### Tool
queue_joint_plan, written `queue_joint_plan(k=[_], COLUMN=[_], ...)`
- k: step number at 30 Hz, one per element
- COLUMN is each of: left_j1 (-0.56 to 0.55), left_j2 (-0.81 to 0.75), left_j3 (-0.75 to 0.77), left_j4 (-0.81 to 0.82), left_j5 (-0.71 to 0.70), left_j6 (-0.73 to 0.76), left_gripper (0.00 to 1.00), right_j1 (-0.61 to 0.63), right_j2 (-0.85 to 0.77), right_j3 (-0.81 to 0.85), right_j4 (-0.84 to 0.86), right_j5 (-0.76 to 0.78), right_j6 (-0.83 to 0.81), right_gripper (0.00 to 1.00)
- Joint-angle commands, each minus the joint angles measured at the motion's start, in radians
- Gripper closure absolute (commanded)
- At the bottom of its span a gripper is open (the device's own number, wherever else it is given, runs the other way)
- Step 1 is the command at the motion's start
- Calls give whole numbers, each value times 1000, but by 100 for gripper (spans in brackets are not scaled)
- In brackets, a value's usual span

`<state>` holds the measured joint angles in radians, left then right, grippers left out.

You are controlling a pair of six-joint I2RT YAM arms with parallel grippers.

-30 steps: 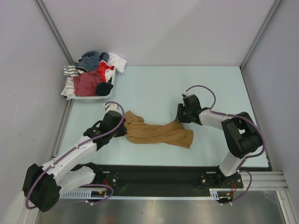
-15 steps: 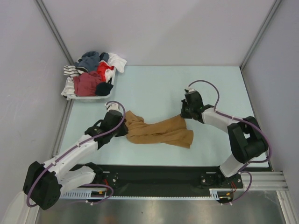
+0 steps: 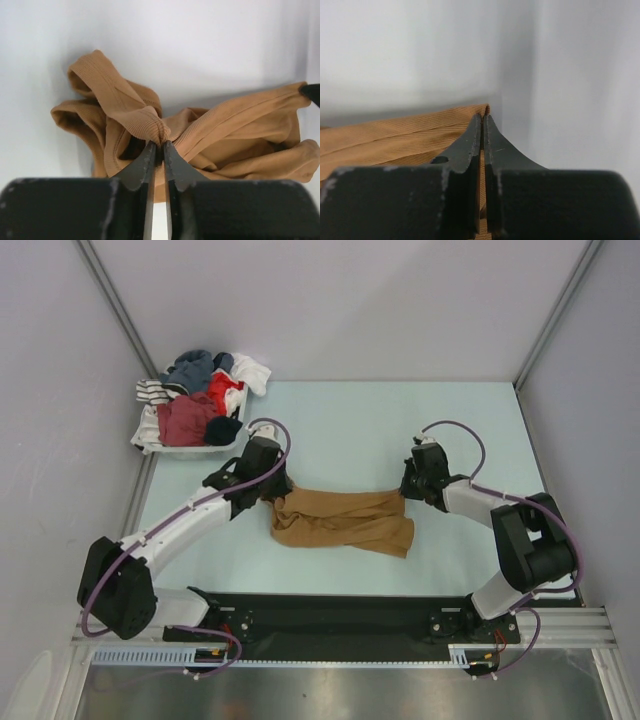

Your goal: Fold and stack the tank tops

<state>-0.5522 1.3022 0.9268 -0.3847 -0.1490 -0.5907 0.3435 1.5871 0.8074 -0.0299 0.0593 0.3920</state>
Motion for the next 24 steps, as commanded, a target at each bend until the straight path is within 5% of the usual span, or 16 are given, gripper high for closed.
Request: queue_joint_plan(k=[1, 3, 6, 7, 10, 13, 24], left_j1=[11, 9, 11, 11, 9, 9, -32], left_j2=[38, 39, -4, -20, -82, -130, -305], left_j3=[64, 61, 37, 29, 4, -20, -206], left_j4=[-14, -20, -19, -16, -17, -26, 21], left_j5=[9, -1, -27, -34, -47, -8, 111], left_j6=[40, 46, 52, 52, 65, 81, 107], left_gripper=[84, 68, 28, 24, 23, 36, 39], right_j1=[2, 0, 0, 2, 0, 2, 2], right_j2=[-45, -49, -52, -53, -50, -50, -55], right_j3=[-20, -25, -30, -30, -30, -27, -27], right_j4=[88, 87, 88, 90, 90, 87, 82], right_j5=[-3, -6, -12, -15, -16, -15, -24], right_j6=[8, 8, 7, 5, 5, 4, 1], right_gripper=[100, 100, 100, 100, 100, 100, 100])
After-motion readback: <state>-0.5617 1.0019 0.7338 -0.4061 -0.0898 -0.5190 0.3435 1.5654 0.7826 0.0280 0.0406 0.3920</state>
